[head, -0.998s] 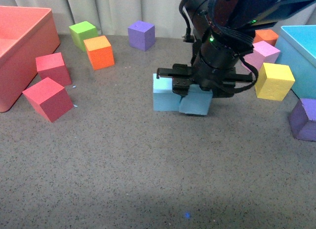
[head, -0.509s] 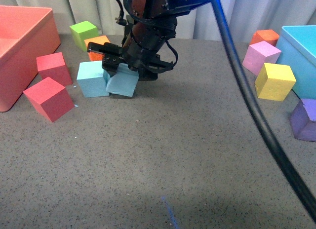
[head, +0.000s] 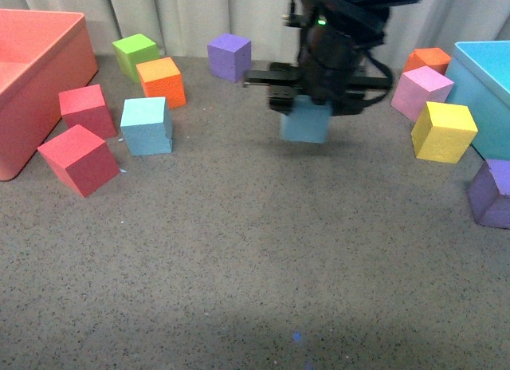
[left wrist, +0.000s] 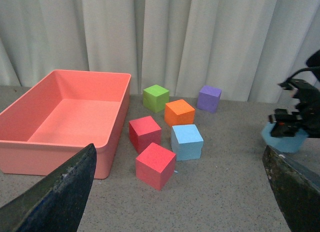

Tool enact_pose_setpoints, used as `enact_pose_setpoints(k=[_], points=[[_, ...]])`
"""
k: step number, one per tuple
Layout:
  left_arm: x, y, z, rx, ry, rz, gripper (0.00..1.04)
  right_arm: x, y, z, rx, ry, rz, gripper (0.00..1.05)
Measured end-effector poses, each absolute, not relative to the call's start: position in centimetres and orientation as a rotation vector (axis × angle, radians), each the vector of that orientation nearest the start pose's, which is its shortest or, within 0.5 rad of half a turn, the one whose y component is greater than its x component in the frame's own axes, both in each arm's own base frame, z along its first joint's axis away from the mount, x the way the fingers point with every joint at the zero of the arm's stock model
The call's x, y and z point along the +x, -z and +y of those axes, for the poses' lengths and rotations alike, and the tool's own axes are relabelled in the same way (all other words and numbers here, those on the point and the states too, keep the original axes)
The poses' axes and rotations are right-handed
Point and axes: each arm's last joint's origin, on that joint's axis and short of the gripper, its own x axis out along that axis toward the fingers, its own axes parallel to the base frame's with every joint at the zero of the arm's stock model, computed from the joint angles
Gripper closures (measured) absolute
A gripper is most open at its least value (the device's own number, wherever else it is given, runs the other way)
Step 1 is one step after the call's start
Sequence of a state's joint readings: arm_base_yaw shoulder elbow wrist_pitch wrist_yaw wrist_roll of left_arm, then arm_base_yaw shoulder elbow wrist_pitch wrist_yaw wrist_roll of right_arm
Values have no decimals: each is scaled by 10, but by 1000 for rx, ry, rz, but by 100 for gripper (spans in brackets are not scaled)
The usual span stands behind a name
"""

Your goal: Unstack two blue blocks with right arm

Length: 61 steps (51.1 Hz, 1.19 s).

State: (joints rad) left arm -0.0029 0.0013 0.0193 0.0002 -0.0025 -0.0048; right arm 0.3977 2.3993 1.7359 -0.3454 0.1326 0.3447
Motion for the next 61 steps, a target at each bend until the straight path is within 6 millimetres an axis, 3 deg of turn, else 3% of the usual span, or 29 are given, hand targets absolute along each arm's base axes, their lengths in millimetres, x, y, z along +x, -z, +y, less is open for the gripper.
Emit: enact_pose_setpoints(k=[9, 13, 28, 34, 42, 45, 49, 52, 55, 58, 61], points=[[97, -170, 0, -5, 0, -18, 7, 440, -74, 120, 53, 96, 1072, 59], [97, -170, 0, -5, 0, -18, 7, 433, -63, 107, 53, 132, 1101, 59], [97, -170, 0, -5, 0, -18, 7, 428, -67, 97, 79, 153, 1106, 59], [97, -170, 0, -5, 0, -18, 7, 426, -68, 95, 86, 160, 1109, 43], [97, -170, 0, -5, 0, -18, 7, 420, -84, 87, 133, 163, 1073, 13], [97, -170, 0, -5, 0, -18, 7, 418, -91, 86, 141, 157, 1047, 8], [97, -170, 0, -5, 0, -18, 7, 412, -106, 85, 174, 138, 1019, 10], [97, -170, 0, -5, 0, -18, 7, 405, -122, 83, 198, 138, 934, 10], [97, -170, 0, -5, 0, -18, 7, 397, -129, 80, 171, 98, 714, 18], [97, -170, 0, -5, 0, -18, 7, 372, -137, 72, 92, 26, 443, 30], [97, -170, 0, -5, 0, -18, 7, 333, -150, 62, 55, -1, 192, 43]])
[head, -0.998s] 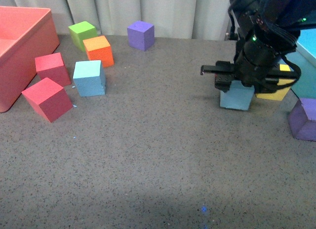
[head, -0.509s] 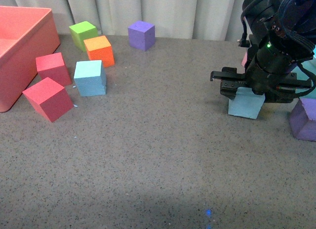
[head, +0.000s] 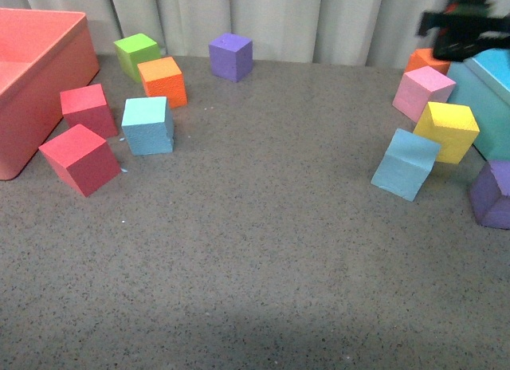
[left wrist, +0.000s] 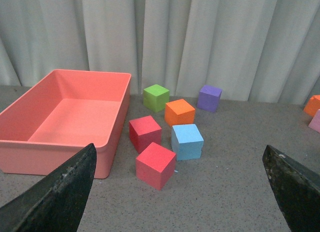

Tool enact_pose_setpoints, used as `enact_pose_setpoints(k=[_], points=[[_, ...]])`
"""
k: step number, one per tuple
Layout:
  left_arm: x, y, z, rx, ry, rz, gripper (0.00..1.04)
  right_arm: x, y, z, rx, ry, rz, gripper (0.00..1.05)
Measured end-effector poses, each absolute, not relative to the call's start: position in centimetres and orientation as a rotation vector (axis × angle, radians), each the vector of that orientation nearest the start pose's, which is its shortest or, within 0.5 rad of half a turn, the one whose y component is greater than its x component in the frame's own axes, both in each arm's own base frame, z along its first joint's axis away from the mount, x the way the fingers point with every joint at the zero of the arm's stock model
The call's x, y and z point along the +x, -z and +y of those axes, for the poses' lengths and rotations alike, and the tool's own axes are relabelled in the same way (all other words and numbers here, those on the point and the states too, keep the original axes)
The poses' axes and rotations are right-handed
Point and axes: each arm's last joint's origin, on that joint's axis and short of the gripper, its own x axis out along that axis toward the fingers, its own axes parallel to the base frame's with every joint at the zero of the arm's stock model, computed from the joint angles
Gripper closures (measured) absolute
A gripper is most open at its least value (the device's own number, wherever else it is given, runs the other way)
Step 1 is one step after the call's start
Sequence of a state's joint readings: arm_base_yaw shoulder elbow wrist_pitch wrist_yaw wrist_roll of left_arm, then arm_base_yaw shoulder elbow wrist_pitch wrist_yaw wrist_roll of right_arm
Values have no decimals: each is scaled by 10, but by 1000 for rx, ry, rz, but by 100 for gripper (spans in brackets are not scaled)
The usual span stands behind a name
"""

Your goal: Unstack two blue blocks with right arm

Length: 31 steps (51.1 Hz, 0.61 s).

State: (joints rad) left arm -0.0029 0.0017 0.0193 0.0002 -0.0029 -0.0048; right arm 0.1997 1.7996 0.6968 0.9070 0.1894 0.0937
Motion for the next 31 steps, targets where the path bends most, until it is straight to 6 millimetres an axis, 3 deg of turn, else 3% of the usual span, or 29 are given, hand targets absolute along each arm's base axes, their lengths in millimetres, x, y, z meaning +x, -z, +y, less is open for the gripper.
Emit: enact_pose_setpoints(k=[4, 7, 11, 16, 22, 26, 31], points=[[97, -170, 0, -5, 0, -18, 7, 262, -172, 47, 38, 5, -15, 62], [97, -170, 0, -5, 0, -18, 7, 213, -165, 35, 16, 4, 22, 76], [97, -170, 0, -5, 0, -18, 7, 176, -151, 24, -6, -9, 107, 89], [97, -170, 0, -5, 0, -18, 7, 146, -145, 10, -2, -36, 150, 103], [97, -170, 0, -5, 0, -18, 7, 111, -160, 0, 3, 3, 75, 104], [97, -170, 0, -5, 0, -19, 7, 99, -163, 0, 3, -5, 17, 104], [97, -170, 0, -5, 0, -18, 7, 98, -164, 0, 2, -4, 1, 84]])
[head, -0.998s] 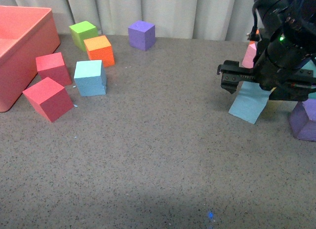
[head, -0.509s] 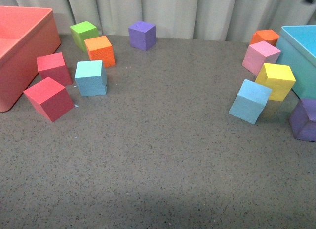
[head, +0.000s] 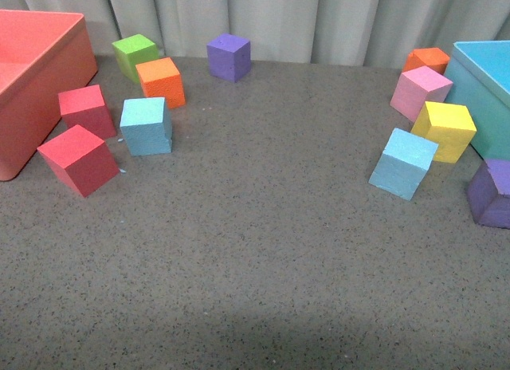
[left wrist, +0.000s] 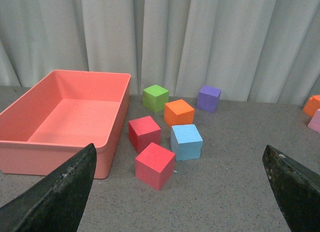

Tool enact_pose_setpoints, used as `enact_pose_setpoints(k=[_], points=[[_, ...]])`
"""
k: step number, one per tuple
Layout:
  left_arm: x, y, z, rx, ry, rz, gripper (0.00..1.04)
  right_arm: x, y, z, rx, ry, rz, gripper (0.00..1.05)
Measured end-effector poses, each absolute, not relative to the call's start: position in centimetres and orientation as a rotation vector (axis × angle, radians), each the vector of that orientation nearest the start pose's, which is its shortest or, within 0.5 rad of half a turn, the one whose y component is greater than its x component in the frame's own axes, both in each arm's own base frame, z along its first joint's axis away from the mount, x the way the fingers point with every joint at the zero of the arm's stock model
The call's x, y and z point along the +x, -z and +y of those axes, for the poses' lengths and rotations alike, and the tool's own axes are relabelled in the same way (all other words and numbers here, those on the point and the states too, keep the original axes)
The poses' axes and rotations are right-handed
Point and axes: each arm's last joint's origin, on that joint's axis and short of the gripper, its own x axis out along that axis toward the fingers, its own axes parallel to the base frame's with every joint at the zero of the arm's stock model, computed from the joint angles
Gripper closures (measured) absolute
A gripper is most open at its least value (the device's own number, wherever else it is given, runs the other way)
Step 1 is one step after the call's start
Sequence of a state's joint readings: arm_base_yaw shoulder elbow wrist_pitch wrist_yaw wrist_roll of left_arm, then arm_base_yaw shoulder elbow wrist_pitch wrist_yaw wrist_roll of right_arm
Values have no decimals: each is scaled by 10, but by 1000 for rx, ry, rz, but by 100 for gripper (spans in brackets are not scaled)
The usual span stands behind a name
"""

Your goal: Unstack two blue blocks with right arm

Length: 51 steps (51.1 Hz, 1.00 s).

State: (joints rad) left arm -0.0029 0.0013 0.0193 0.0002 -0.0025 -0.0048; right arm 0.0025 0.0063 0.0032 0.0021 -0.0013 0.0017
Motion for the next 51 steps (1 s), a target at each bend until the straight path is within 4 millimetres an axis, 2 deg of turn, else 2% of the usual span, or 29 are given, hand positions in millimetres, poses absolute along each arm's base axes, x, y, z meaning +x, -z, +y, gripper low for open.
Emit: enact_pose_setpoints(k=[11, 20, 24, 51], points=[[97, -170, 0, -5, 0, -19, 7, 98, -164, 0, 2, -4, -1, 35], [97, -170, 0, -5, 0, -18, 7, 98, -164, 0, 2, -4, -1, 8], [97, -170, 0, -5, 0, -19, 7, 98, -164, 0, 2, -4, -1, 10], [97, -170, 0, -5, 0, -18, 7, 98, -164, 0, 2, -4, -1, 10]])
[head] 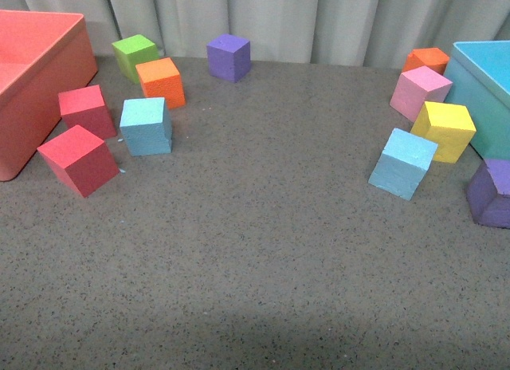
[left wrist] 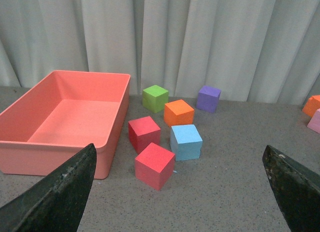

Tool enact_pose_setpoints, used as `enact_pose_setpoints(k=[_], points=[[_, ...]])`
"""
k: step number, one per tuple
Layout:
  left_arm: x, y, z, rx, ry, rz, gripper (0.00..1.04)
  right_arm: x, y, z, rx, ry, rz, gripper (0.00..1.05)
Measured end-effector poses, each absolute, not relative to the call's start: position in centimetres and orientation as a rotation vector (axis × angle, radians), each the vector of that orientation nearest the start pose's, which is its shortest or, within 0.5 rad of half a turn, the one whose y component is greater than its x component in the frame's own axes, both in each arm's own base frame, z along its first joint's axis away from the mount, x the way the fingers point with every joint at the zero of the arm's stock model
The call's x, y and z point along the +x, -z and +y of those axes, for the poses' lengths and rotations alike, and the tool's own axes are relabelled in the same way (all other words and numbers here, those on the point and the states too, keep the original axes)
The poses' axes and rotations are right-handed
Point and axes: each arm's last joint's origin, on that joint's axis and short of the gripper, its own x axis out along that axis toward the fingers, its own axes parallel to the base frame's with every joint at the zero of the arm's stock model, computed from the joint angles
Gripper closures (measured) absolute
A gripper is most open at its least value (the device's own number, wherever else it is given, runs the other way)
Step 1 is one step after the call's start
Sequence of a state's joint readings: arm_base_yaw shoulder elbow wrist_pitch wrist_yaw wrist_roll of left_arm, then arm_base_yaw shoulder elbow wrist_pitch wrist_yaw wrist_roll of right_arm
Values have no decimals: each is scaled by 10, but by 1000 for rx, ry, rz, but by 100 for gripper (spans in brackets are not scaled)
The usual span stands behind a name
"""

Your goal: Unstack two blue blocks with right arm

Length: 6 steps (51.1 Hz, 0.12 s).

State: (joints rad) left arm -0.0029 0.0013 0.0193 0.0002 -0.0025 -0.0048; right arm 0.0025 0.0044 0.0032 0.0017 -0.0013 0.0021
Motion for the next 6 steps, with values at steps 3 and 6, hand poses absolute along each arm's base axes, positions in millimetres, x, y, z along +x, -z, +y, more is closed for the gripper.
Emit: enact_pose_setpoints(k=[3, 6], points=[[97, -170, 0, -5, 0, -19, 7, 98, -164, 0, 2, -4, -1, 10], [97, -170, 0, -5, 0, -18, 7, 98, -164, 0, 2, -4, -1, 10]])
